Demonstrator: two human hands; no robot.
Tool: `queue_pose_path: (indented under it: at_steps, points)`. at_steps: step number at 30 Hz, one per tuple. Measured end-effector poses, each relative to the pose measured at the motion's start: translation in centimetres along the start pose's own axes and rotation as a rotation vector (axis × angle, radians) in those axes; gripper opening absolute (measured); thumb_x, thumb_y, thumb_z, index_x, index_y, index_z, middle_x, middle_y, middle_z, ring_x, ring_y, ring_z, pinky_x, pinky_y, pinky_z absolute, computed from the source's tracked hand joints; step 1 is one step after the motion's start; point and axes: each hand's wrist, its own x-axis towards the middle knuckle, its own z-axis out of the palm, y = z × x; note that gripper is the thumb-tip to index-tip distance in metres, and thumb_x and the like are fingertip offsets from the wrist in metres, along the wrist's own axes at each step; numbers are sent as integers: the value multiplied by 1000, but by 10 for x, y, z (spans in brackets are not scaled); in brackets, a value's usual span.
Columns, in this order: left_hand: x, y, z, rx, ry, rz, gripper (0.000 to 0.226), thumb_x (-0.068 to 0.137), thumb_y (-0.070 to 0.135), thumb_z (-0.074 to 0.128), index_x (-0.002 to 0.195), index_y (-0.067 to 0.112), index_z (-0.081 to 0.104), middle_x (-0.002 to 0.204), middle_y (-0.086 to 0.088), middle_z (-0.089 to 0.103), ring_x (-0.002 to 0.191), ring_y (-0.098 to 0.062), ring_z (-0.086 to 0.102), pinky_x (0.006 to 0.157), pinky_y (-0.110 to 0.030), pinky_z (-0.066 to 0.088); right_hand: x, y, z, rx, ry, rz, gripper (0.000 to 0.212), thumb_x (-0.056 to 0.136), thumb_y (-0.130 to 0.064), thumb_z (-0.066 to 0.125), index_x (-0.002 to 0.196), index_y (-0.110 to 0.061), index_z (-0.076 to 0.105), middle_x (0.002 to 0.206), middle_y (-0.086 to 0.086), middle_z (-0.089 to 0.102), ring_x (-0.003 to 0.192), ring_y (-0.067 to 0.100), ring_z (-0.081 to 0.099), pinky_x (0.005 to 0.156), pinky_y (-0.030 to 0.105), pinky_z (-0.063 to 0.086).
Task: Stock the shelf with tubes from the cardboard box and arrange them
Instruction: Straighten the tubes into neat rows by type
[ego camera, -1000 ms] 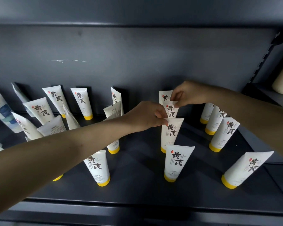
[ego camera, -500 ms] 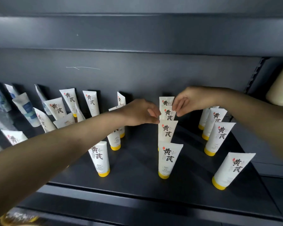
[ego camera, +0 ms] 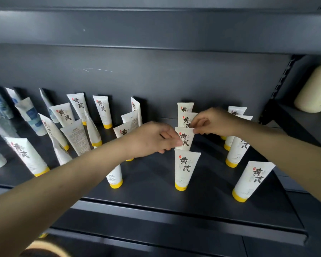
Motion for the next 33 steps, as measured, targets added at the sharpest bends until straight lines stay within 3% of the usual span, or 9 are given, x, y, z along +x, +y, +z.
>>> queue_pose_path:
  at_steps: [4, 7, 13, 23, 33]
  points:
    - [-5, -13, 15, 30, -23, 6, 21, 79, 30, 74, 100, 28, 67, 100, 7, 69, 89, -7, 67, 87, -24, 53, 1, 0, 5, -24, 83, -34, 13, 81, -12, 73, 93, -10, 73, 82, -1, 72, 73, 14, 69, 71, 23, 54]
    - [-5, -17, 22, -6, -3, -7, 15, 83, 19, 71, 97, 23, 68, 97, 4, 70, 87, -13, 68, 81, -23, 55, -2, 1, 4, -40, 97, -38, 10, 80, -11, 73, 90, -9, 73, 80, 1, 73, 71, 15, 70, 70, 23, 55]
    - [-5, -19, 24, 18, 27, 30, 9, 86, 14, 68, 91, 20, 68, 92, 4, 71, 82, -19, 67, 76, -30, 57, -8, 4, 6, -3, 151, -9, 7, 81, -12, 73, 88, -9, 74, 70, -12, 69, 61, 6, 67, 57, 8, 47]
    - [-4, -23, 25, 0, 35, 52, 8, 85, 16, 68, 89, 23, 68, 91, 6, 71, 85, -19, 68, 79, -35, 57, -11, 3, 9, 6, 154, 13, 11, 81, -16, 73, 91, -10, 74, 79, -3, 73, 64, 11, 68, 58, 7, 48]
    - [0, -20, 26, -35, 64, 66, 9, 84, 11, 69, 87, 19, 70, 82, 5, 70, 84, -22, 67, 78, -34, 57, -18, -1, 0, 87, 141, 91, 18, 88, -26, 66, 91, -10, 72, 81, 1, 73, 76, 19, 71, 73, 29, 59]
